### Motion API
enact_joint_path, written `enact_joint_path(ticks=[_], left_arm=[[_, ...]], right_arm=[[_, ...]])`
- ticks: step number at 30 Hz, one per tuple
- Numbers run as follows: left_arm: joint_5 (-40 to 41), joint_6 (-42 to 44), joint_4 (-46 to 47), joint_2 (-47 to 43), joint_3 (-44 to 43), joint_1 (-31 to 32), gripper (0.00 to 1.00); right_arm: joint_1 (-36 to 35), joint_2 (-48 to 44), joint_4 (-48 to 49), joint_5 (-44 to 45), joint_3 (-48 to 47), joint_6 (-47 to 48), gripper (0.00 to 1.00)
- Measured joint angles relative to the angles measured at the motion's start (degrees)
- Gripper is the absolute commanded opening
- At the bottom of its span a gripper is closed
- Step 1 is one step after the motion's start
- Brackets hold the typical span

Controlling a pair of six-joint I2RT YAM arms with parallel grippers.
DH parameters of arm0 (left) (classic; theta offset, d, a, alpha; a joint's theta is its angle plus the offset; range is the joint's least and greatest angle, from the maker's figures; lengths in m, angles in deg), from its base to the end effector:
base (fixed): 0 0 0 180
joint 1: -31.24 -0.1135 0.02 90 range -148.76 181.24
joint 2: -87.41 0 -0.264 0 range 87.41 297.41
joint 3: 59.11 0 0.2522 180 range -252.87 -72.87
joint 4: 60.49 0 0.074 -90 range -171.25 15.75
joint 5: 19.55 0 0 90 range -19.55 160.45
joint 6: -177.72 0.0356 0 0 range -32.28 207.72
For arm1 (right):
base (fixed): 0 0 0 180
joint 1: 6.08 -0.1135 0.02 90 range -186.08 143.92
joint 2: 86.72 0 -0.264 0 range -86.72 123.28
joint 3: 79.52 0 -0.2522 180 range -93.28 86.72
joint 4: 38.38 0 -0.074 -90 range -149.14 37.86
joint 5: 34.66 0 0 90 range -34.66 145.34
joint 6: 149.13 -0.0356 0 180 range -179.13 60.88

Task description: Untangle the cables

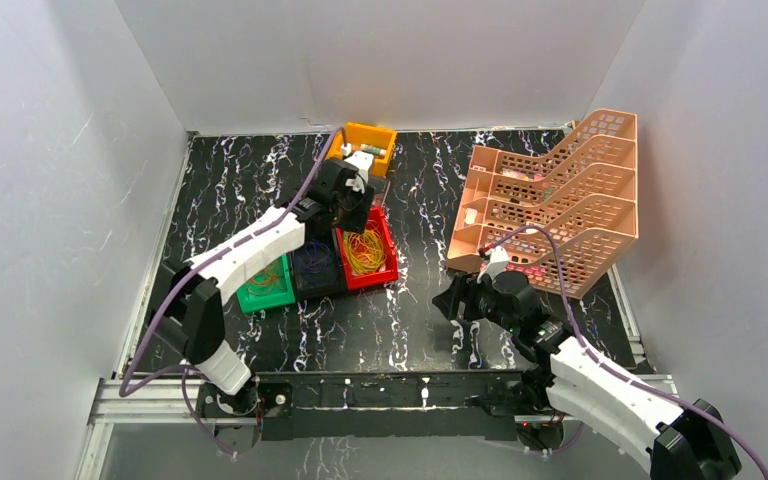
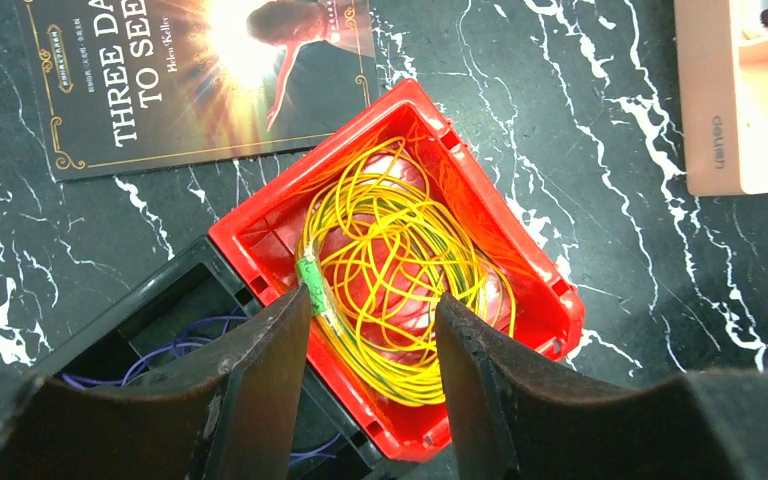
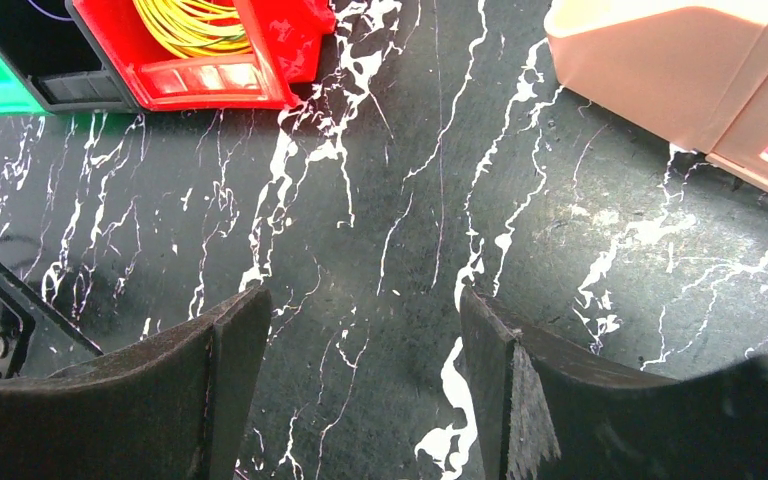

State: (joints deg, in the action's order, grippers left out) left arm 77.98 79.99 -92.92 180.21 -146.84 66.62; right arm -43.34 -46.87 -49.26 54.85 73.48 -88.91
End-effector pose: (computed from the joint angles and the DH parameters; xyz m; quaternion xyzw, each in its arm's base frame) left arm 0.3050 -0.2109 0.2884 0.1857 0.8760 -0.1074 0.4321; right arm 0.1300 0.0993 0.1825 -0.0570 0.8354 0.3048 0.4537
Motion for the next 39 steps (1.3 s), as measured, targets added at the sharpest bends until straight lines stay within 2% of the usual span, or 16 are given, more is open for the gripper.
enact_joint_path(ticks=[9,12,14,19,21,23,24,30,39], left_arm=[[1.09,-1.95,0.15,-10.99,5.14,0.0,0.52],[2.84,-3.02,1.25,-17.7,8.35,0.0,0.55],[4.26,-3.76,2.27,-21.62,10.01,0.0,0.57],[9.9,-5.31,2.8,-30.18,13.18,0.0,0.62],[13.25,-6.03,2.23,-33.64,14.23,0.0,0.69],[17.29,-7.21,0.87,-38.05,15.72,0.0,0.85],[20.55,-8.33,-1.29,-42.58,16.72,0.0,0.98],[30.12,-15.43,-11.61,-54.36,20.5,0.0,0.98],[34.95,-22.01,-17.64,-57.13,22.95,0.0,0.98]], right_arm=[[0.0,-2.32,-1.7,1.97,-1.88,1.53,0.79],[0.0,-2.84,-3.82,3.91,-5.22,2.99,0.85],[0.0,-3.32,-4.68,5.55,-7.8,3.91,0.98],[0.0,-4.7,-7.08,10.67,-13.64,7.74,0.98],[0.0,-4.79,-9.14,13.38,-16.44,10.19,0.98],[0.0,-4.9,-10.99,15.67,-18.43,12.07,0.98],[0.0,-5.03,-12.37,17.07,-19.89,13.0,0.98],[0.0,-6.93,-15.87,23.76,-24.48,16.04,0.98],[0.0,-7.3,-16.72,29.29,-24.48,13.42,0.99]])
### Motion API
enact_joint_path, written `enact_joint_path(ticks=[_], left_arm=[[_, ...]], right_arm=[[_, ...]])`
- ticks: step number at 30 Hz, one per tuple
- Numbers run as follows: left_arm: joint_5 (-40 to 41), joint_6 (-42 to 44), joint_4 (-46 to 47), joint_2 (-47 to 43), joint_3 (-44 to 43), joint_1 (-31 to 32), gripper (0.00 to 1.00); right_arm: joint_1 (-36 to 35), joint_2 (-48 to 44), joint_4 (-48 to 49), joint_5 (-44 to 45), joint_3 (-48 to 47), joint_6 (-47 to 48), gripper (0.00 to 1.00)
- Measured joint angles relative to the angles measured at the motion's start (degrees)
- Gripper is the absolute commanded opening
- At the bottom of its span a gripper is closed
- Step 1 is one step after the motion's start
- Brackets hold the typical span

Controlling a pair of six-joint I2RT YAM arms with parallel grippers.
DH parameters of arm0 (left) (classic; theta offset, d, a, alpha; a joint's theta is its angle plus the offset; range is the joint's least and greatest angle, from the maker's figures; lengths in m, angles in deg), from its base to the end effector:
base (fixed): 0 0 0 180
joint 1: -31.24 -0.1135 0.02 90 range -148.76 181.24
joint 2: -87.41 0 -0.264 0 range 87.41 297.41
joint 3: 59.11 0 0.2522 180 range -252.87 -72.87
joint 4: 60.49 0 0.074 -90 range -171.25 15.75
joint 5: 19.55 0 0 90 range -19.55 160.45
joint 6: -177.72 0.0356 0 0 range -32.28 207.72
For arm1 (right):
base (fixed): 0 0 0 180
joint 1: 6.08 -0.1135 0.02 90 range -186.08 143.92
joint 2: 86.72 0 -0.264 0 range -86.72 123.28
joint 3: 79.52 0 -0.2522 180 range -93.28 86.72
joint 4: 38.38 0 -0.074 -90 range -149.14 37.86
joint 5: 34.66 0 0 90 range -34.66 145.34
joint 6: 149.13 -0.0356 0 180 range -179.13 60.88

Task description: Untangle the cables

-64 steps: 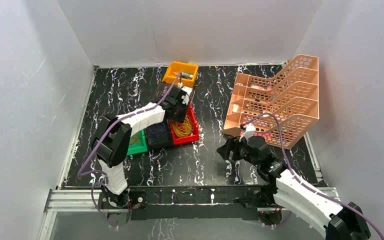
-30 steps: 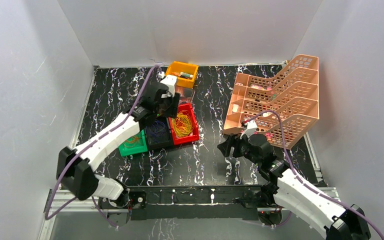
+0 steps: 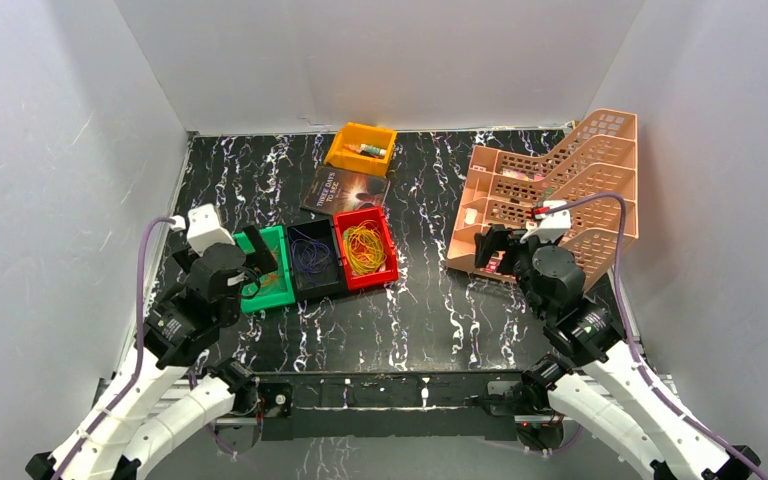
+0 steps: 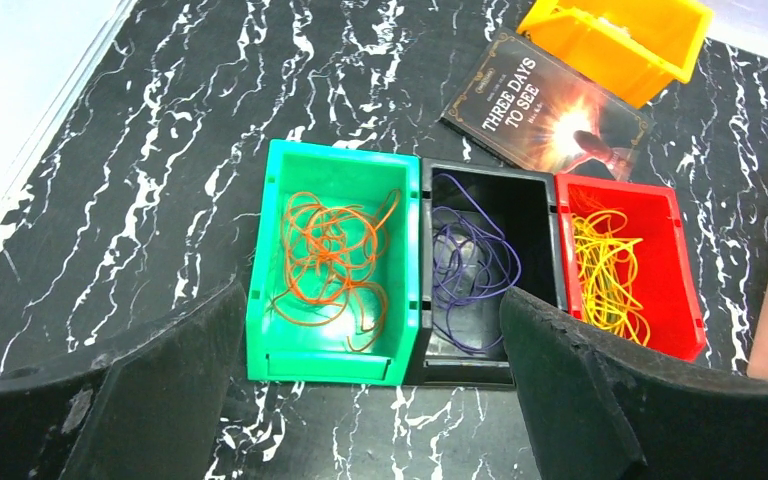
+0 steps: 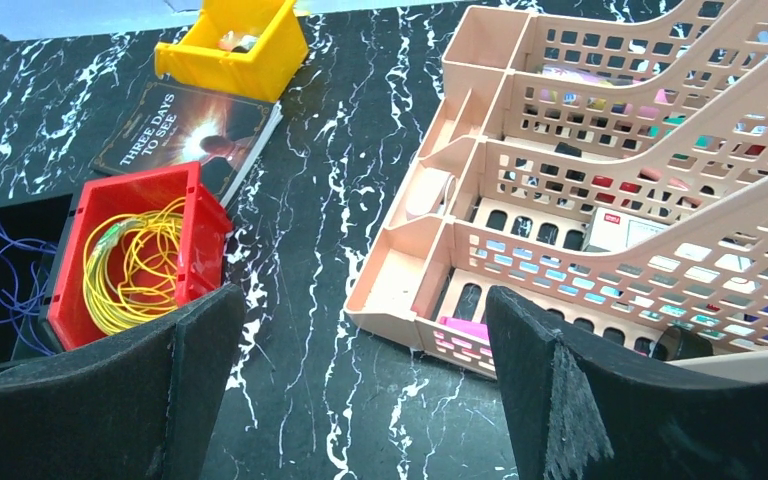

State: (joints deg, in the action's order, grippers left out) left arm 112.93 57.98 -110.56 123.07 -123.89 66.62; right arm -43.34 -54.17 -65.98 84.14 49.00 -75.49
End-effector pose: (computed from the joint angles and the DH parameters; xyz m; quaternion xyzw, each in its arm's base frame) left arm 0.1113 -0.0496 0.3543 -0.1673 0.7771 -0.0327 0.6059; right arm 0.1218 0.0711 0.3215 0.0261 0.7519 0.1163 0.6484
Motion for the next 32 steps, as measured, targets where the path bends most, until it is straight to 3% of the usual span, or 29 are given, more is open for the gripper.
enact_joint_path(ticks=[11,21,32], left_arm=[[7.48,-3.87,-4.09,-8.5,2.01,0.0,0.98],[11.13,-4.74,-6.75,-8.66,2.01,0.0,0.98],[12.13,-4.52,-7.26,-8.33,2.01,0.0,0.98]], right_arm=[[0.0,-2.36,0.09,3.98,0.07,-0.02,0.98],[0.0,-2.73,0.02,13.33,0.04,1.46,0.99],[0.0,-2.1,0.04,15.91,0.0,2.84,0.99]])
